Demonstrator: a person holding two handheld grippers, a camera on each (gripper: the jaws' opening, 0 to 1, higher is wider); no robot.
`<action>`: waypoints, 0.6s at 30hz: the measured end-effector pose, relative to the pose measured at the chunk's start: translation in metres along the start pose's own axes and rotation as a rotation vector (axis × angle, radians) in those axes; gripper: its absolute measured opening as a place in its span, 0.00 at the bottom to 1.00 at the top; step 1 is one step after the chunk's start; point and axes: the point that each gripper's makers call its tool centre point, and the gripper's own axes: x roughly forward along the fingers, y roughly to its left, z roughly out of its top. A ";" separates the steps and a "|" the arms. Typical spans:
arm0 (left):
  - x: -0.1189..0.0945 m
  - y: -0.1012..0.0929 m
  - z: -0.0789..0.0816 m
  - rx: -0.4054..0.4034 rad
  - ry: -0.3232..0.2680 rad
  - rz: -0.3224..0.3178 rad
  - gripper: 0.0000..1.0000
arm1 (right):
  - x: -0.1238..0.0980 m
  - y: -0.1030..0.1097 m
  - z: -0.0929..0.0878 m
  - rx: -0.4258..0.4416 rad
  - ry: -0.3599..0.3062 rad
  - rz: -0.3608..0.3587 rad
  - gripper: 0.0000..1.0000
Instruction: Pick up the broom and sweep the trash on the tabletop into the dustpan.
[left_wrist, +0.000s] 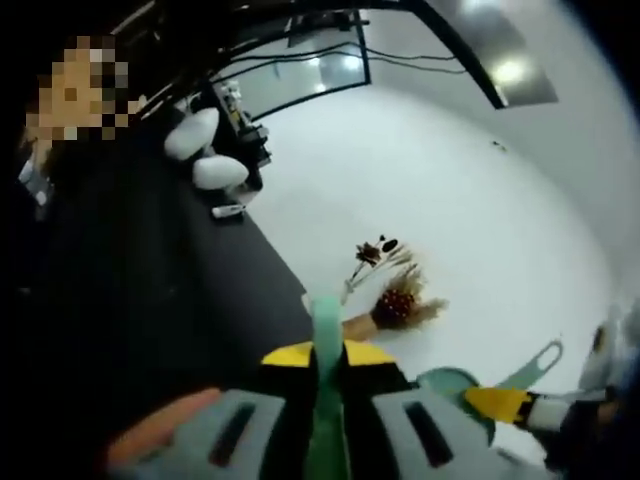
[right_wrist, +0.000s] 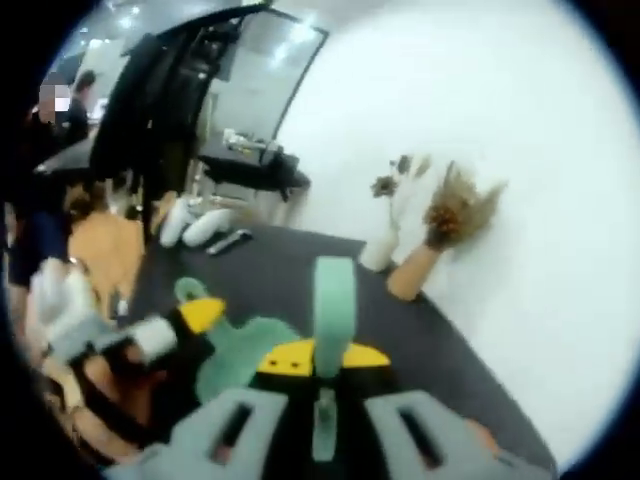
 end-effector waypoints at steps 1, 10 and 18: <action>0.003 0.002 -0.001 -0.011 0.001 0.005 0.10 | 0.002 -0.014 -0.006 0.022 0.019 -0.041 0.06; 0.040 -0.017 -0.023 -0.022 0.022 0.027 0.10 | 0.037 -0.096 -0.076 0.027 0.141 -0.210 0.06; 0.063 -0.021 -0.056 0.004 0.062 0.041 0.10 | 0.062 -0.102 -0.102 -0.033 0.206 -0.203 0.06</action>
